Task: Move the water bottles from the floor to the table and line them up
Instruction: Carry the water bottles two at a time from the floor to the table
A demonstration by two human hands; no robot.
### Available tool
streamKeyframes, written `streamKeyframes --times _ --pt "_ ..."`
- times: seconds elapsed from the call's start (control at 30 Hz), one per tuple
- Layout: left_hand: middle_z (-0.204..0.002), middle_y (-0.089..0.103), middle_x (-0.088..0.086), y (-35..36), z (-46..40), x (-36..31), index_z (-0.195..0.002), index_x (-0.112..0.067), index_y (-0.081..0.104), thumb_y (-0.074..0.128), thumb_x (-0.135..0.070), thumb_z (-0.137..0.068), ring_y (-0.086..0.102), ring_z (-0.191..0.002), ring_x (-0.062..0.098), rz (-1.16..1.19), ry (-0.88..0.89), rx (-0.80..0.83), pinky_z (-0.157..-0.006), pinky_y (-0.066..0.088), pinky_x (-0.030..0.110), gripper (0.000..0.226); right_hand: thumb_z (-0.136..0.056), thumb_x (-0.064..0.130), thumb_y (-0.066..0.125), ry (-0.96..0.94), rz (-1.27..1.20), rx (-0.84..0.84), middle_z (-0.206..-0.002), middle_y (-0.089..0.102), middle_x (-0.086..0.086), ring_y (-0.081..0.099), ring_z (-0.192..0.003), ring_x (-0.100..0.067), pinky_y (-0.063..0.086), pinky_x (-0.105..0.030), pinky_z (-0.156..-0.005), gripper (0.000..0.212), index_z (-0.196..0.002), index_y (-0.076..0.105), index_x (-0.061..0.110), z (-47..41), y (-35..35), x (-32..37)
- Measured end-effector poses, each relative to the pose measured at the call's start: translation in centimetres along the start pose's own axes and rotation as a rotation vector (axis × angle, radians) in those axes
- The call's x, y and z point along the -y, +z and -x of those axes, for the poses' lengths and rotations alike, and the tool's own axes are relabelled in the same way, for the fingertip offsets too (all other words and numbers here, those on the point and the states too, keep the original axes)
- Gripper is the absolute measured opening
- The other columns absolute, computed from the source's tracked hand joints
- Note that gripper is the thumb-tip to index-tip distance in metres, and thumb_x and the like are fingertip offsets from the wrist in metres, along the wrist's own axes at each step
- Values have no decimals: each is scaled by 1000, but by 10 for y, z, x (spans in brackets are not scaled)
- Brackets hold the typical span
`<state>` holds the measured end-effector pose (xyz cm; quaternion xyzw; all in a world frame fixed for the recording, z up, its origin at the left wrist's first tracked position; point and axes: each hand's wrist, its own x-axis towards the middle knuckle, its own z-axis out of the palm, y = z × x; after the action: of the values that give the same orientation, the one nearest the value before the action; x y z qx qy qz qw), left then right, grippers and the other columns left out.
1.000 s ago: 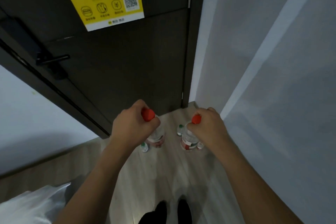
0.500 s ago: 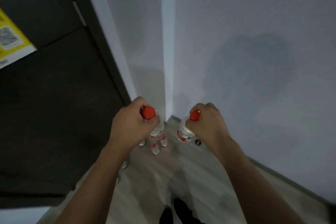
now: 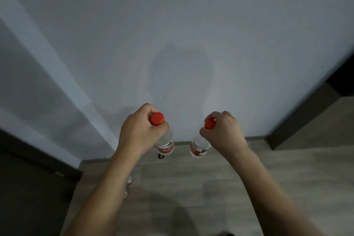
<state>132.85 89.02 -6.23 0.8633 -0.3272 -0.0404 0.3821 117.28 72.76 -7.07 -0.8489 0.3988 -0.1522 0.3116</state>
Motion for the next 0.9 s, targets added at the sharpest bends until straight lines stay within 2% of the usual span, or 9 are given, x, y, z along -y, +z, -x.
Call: streamKeyframes --times 0.17,0.27,0.43,0.6,0.7,0.83,0.9 --pt "-67 61 -21 68 -14 -65 -75 -33 50 66 -45 -65 56 -61 2 -10 143 139 -50 35 24 23 -71 21 66 116 -21 -102 -89 50 5 51 -70 -7 35 -15 -53 15 -85 63 21 4 -63 -67" --pt "-68 62 -21 120 -13 -117 -76 -34 51 65 -49 -63 57 -60 4 0 205 218 -50 38 24 24 -71 23 67 201 -22 -176 -91 50 5 51 -71 -9 37 -17 -55 17 -87 64 22 13 -109 -120" --pt "-64 63 -14 202 -5 -202 -75 -30 53 65 -51 -61 58 -58 8 40 323 293 -53 48 31 28 -73 23 67 321 0 -247 -96 49 2 54 -78 -17 48 -28 -68 21 -93 64 19 33 -181 -201" --pt "-64 62 -13 281 7 -290 -74 -31 54 75 -42 -68 59 -59 7 74 442 409 -52 48 29 24 -73 21 65 442 3 -377 -92 47 3 53 -72 -16 51 -32 -67 11 -83 61 21 65 -249 -276" --pt "-65 62 -12 321 16 -343 -75 -30 55 76 -42 -69 60 -61 7 90 527 478 -53 46 25 24 -74 23 64 509 10 -475 -92 47 2 53 -71 -14 52 -31 -65 11 -84 61 20 84 -286 -315" --pt "-67 62 -10 369 33 -409 -76 -31 55 75 -44 -69 60 -61 7 105 648 572 -53 48 25 24 -73 26 67 606 -10 -582 -90 45 6 49 -71 -7 40 -20 -55 13 -83 60 22 107 -327 -366" --pt "-68 63 -10 394 37 -438 -77 -31 56 75 -43 -69 62 -64 8 122 667 619 -56 52 30 24 -73 26 68 640 -23 -629 -90 45 7 48 -71 -5 35 -16 -54 14 -83 59 24 118 -344 -389"
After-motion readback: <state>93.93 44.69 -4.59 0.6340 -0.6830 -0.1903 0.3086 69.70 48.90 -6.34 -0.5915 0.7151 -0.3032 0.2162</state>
